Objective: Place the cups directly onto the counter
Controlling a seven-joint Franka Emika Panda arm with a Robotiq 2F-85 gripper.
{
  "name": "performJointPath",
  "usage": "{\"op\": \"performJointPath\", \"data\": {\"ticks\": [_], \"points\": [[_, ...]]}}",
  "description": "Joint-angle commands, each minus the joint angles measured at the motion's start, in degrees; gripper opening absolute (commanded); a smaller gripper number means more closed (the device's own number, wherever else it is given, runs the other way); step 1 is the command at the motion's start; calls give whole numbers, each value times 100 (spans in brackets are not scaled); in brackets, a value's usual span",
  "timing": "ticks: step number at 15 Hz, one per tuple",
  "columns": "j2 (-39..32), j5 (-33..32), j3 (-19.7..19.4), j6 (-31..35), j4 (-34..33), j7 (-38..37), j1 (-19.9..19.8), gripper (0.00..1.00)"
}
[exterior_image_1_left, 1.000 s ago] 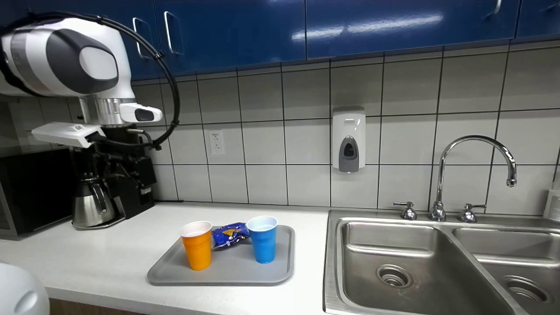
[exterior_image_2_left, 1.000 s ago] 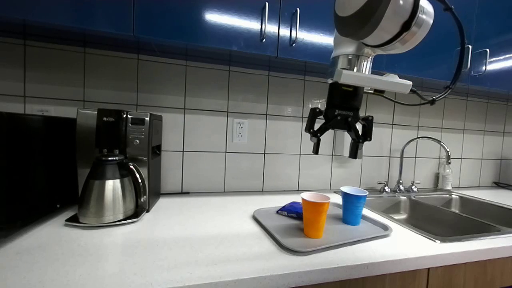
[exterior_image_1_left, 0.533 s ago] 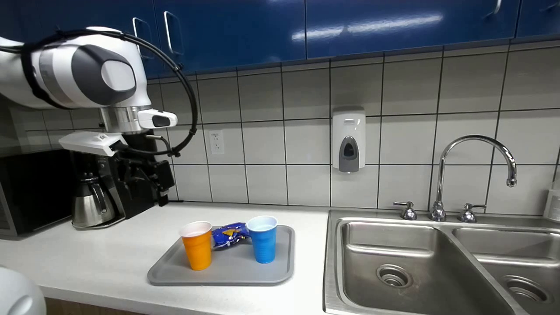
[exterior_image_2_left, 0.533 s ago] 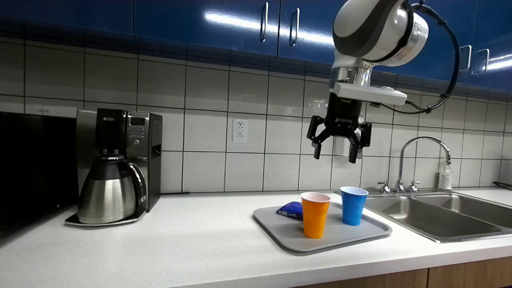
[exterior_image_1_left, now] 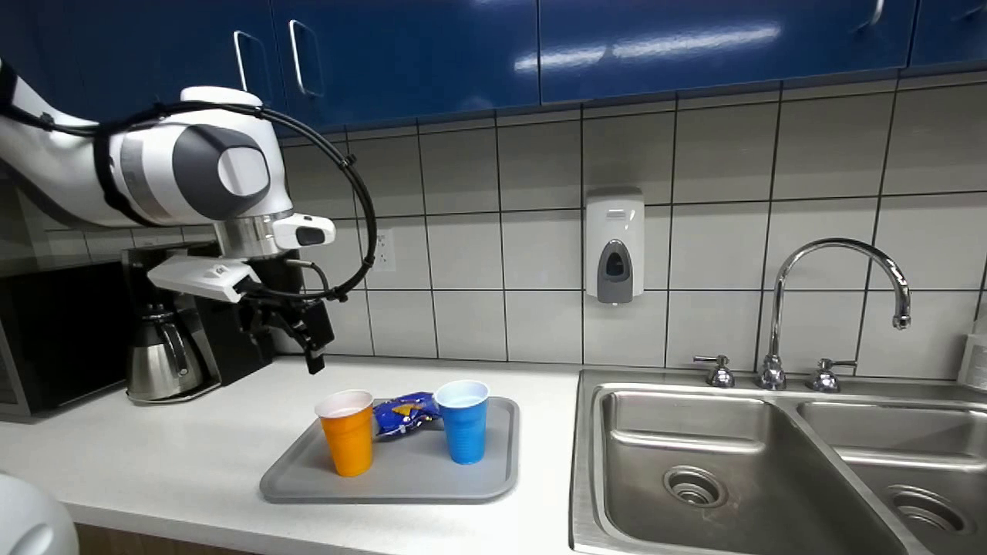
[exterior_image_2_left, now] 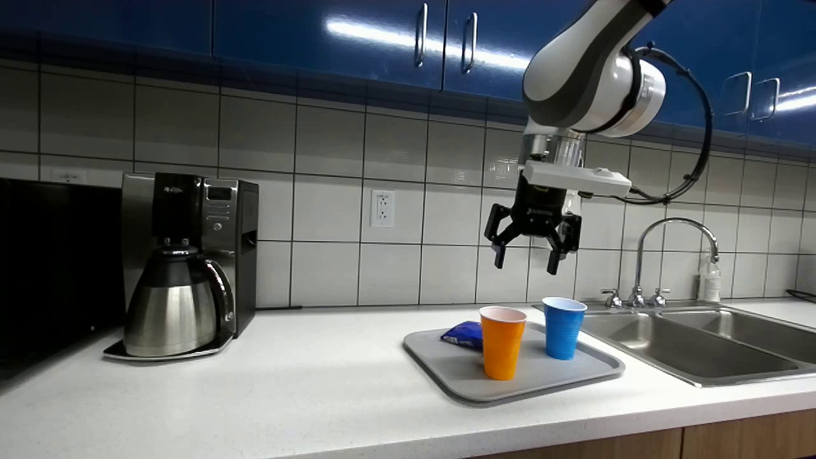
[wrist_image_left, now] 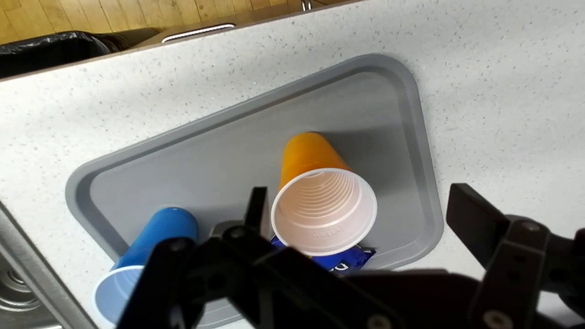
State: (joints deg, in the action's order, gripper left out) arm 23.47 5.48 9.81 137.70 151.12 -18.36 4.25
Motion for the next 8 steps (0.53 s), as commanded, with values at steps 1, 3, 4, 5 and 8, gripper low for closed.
{"op": "performJointPath", "data": {"ticks": [1, 3, 4, 5, 8], "points": [[-441, -219, 24, 330, -211, 10, -86, 100], [-625, -322, 34, 485, -274, -26, -101, 100], [-712, -365, 34, 551, -305, -38, -105, 100], [-805, -412, 32, 615, -331, -48, -112, 100], [-1017, -535, 27, 773, -406, -59, -97, 100]]}}
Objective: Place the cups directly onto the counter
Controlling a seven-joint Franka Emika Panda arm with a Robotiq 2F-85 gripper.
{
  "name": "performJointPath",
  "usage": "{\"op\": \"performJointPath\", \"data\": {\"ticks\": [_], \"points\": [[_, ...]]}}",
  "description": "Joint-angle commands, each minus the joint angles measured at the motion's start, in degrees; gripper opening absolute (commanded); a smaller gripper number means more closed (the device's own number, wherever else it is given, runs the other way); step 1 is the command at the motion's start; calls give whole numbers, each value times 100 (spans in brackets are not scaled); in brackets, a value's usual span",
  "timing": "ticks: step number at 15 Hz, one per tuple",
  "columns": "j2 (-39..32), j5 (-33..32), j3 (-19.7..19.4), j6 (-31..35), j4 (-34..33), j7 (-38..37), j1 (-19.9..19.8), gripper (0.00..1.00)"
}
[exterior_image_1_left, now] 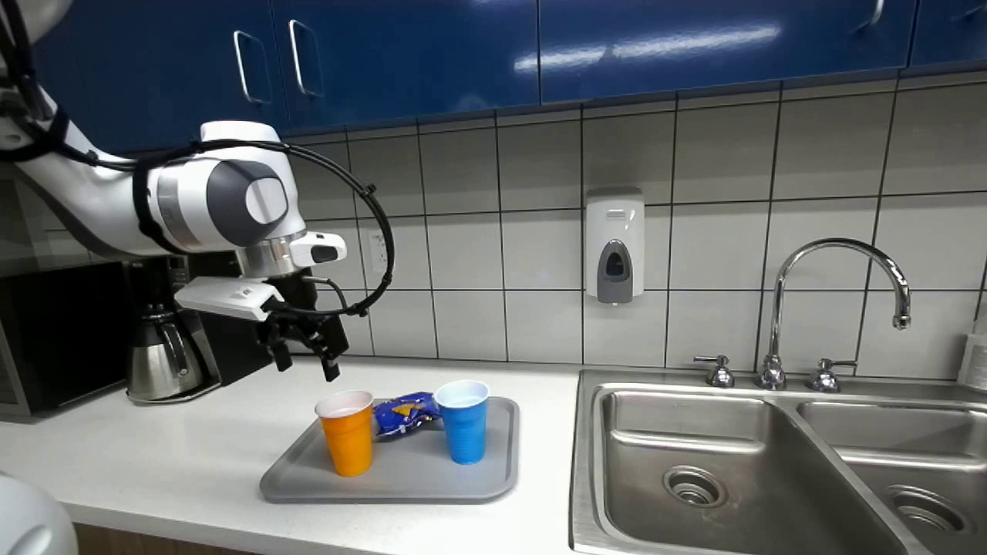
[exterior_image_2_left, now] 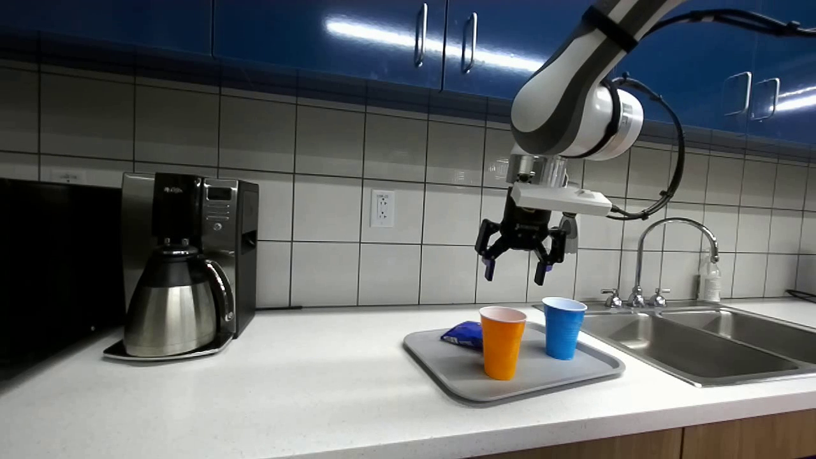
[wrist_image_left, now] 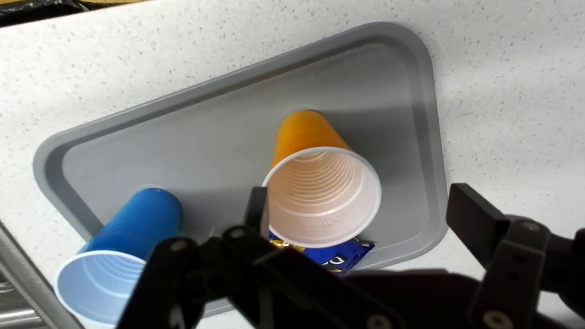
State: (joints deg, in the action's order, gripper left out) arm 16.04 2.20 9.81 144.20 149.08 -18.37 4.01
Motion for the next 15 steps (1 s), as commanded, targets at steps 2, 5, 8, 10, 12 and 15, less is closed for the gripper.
{"op": "performJointPath", "data": {"ticks": [2, 5, 8, 10, 12, 15], "points": [[-397, -255, 26, 220, -241, -78, -59, 100], [-584, -359, 18, 352, -280, -90, -54, 100], [-777, -402, -10, 456, -328, -66, -31, 100], [-917, -418, -24, 522, -368, -61, -21, 100], [-1050, -453, -30, 593, -410, -83, -12, 100], [-1244, -512, -52, 674, -475, -88, 6, 100]]}}
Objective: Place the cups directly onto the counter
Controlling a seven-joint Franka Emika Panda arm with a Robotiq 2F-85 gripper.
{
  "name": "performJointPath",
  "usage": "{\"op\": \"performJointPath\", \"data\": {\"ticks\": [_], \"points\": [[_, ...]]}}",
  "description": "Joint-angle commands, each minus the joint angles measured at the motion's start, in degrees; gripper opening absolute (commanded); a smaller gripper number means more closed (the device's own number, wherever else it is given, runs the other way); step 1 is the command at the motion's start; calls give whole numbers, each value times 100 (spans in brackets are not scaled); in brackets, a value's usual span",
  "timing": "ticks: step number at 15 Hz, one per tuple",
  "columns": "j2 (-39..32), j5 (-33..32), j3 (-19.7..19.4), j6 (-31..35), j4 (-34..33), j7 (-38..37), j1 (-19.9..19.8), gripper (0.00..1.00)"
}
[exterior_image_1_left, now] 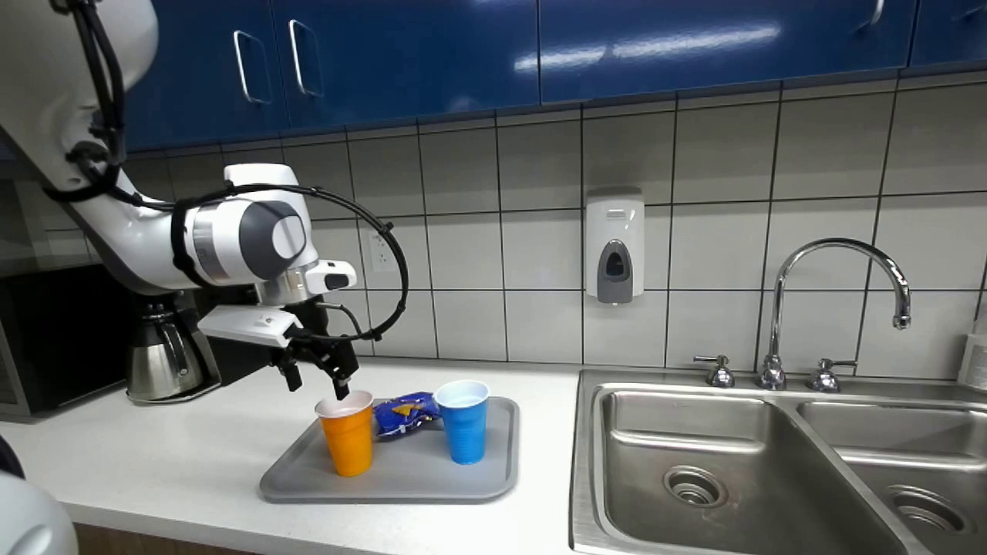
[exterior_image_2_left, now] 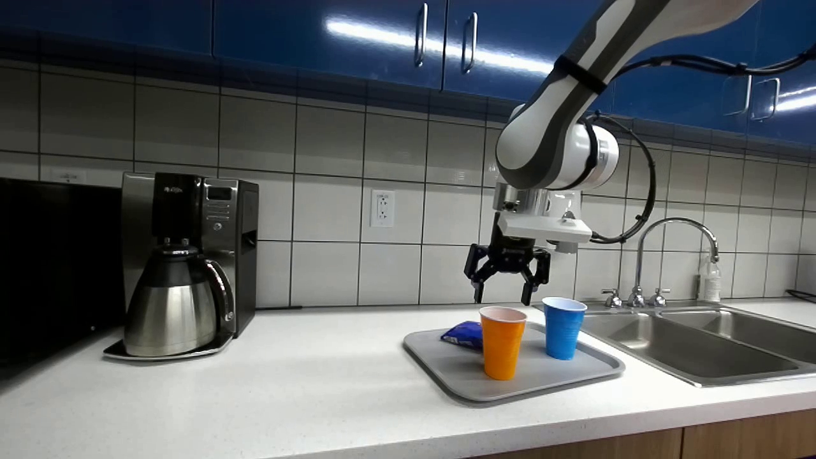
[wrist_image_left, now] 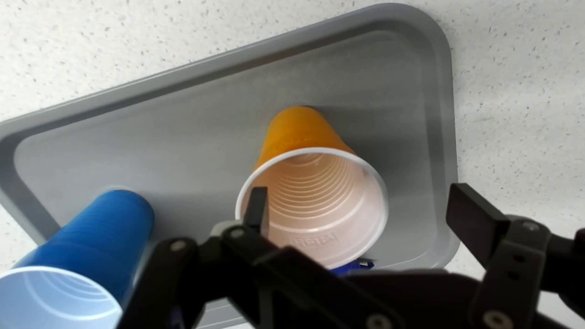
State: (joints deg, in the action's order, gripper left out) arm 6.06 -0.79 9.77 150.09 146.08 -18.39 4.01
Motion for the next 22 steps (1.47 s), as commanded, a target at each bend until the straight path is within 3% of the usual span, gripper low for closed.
{"op": "performJointPath", "data": {"ticks": [1, 10, 11, 12, 16, 21, 22], "points": [[-306, -234, -59, 102, -195, -81, 13, 100], [-844, -305, -184, 190, -455, -43, 117, 100], [-882, -314, -196, 197, -477, -40, 130, 91], [-907, -282, -203, 201, -495, -5, 145, 74], [-950, -264, -236, 205, -531, 20, 201, 40], [-866, -260, -226, 180, -494, 22, 256, 3], [-837, -255, -221, 174, -478, 21, 271, 0]]}}
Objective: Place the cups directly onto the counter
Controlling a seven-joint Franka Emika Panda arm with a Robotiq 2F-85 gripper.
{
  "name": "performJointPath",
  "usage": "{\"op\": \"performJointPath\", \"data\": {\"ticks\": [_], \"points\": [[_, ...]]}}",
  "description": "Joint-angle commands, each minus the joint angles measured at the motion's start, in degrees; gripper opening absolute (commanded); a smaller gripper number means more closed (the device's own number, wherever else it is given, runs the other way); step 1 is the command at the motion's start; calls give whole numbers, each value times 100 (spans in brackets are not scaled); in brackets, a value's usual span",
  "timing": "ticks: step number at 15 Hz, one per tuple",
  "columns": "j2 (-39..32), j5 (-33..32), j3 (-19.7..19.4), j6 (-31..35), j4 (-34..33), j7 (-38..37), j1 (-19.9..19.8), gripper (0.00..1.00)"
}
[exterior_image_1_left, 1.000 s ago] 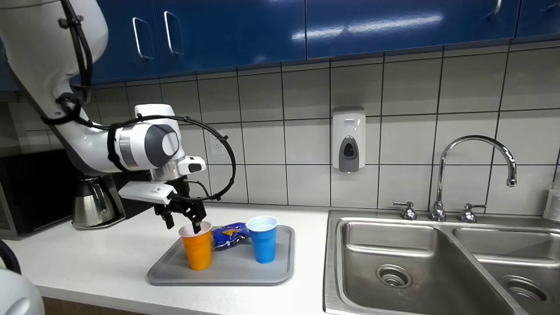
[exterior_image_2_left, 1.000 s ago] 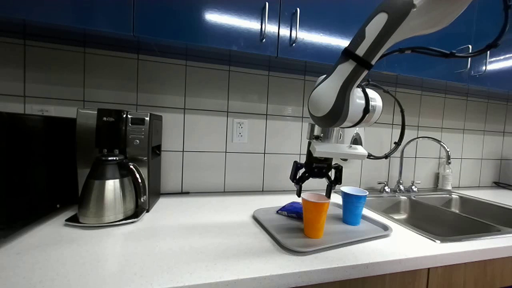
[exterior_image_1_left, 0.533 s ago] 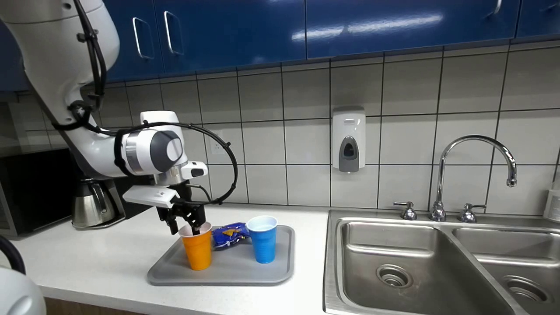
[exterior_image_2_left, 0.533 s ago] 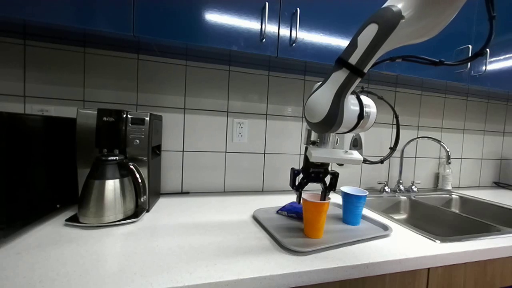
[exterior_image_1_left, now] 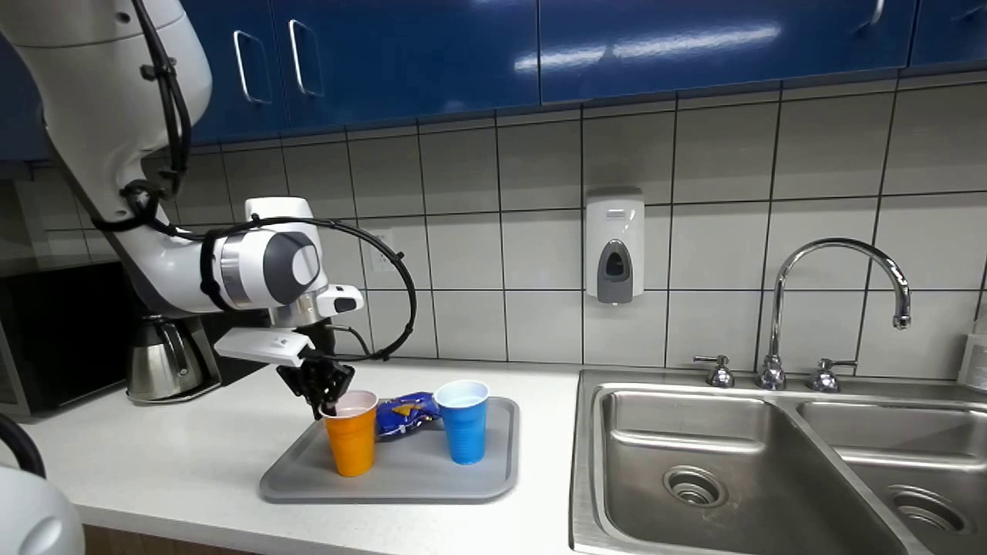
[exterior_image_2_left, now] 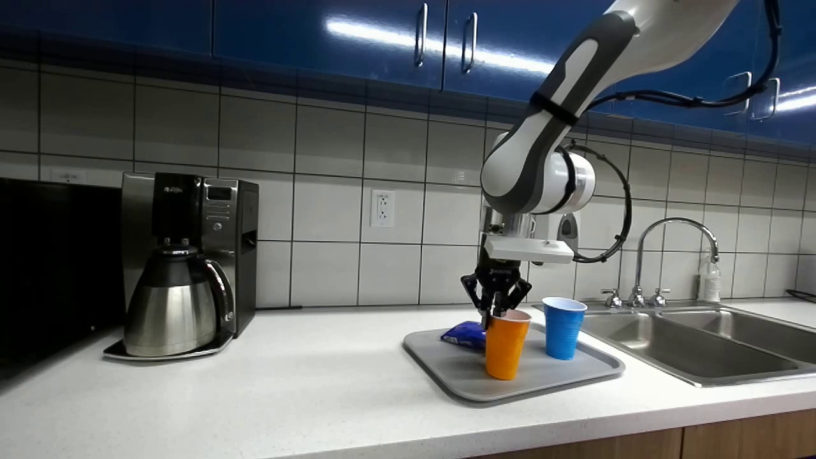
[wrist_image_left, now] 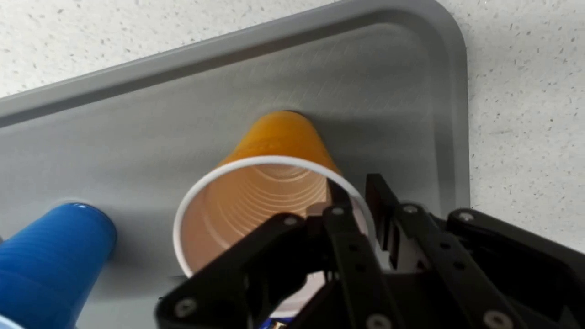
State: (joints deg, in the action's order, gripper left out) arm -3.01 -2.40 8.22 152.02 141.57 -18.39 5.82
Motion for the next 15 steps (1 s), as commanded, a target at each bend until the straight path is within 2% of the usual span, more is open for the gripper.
{"op": "performJointPath", "data": {"ticks": [1, 7, 15], "points": [[94, -96, -63, -24, -13, 17, 102, 0], [508, -84, -27, -74, 169, -2, 152, 1], [1581, 32, 105, -207, 612, 30, 198, 1]]}}
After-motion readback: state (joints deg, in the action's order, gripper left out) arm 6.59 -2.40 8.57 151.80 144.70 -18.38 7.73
